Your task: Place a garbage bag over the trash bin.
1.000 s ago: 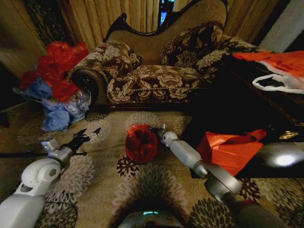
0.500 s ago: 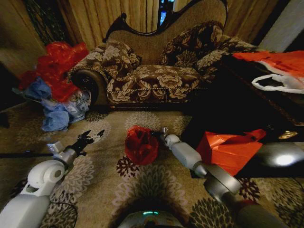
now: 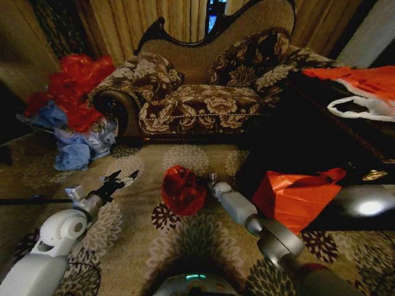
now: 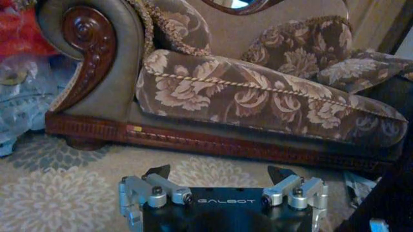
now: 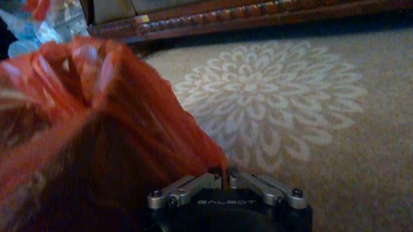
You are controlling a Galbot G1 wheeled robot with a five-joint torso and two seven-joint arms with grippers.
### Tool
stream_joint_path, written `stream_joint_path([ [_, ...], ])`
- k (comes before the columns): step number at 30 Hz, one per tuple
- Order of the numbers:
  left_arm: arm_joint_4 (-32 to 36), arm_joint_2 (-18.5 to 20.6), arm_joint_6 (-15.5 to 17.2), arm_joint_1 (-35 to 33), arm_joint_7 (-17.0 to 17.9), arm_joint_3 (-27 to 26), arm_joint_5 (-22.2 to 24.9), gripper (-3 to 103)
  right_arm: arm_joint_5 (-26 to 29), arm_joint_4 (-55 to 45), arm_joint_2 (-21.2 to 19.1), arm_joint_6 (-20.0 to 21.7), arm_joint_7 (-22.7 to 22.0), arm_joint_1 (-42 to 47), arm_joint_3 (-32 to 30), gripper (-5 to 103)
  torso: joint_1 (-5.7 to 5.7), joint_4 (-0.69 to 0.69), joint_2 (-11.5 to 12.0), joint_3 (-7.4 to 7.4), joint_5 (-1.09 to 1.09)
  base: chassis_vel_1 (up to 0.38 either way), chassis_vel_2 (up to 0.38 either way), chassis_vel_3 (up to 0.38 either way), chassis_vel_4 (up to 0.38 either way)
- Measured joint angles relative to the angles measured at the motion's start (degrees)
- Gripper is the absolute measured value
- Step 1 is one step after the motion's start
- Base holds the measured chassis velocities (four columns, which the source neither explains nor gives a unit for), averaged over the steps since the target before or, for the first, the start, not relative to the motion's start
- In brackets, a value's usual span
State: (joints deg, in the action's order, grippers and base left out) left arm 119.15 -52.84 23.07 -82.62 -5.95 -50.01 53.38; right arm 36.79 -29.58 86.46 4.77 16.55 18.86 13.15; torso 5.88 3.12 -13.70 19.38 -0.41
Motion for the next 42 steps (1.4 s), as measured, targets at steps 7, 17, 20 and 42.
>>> stream_joint_path([
  [7, 1.0, -0.1, 0.2, -0.1, 0.1, 0.3, -0.1, 100, -2.3, 0.9, 0.4, -1.1, -0.4, 1.1, -1.5, 0, 0.00, 0.00, 0.0, 0.00, 0.00, 0.000, 0.000, 0.000, 0.000],
  [17, 3.6, 0.1, 1.4, -0.9, 1.4, 0.4, 0.7, 100, -5.3, -0.7, 0.9, -1.8, -3.6, 3.9, -3.4, -3, 0.00, -0.01, 0.0, 0.00, 0.01, 0.000, 0.000, 0.000, 0.000],
  [20, 4.3, 0.2, 1.7, -1.2, 2.1, 0.3, 1.0, 100, -6.8, -2.1, 0.4, -1.8, -4.8, 4.9, -3.7, 3, 0.00, 0.00, 0.0, 0.00, 0.00, 0.000, 0.000, 0.000, 0.000],
  [42, 5.1, 2.9, 1.7, 1.4, 4.9, 4.2, 2.5, 100, 2.2, -33.1, -13.9, 1.2, -17.6, 18.0, -5.2, 80, 0.00, 0.01, 0.0, 0.00, 0.02, 0.000, 0.000, 0.000, 0.000],
])
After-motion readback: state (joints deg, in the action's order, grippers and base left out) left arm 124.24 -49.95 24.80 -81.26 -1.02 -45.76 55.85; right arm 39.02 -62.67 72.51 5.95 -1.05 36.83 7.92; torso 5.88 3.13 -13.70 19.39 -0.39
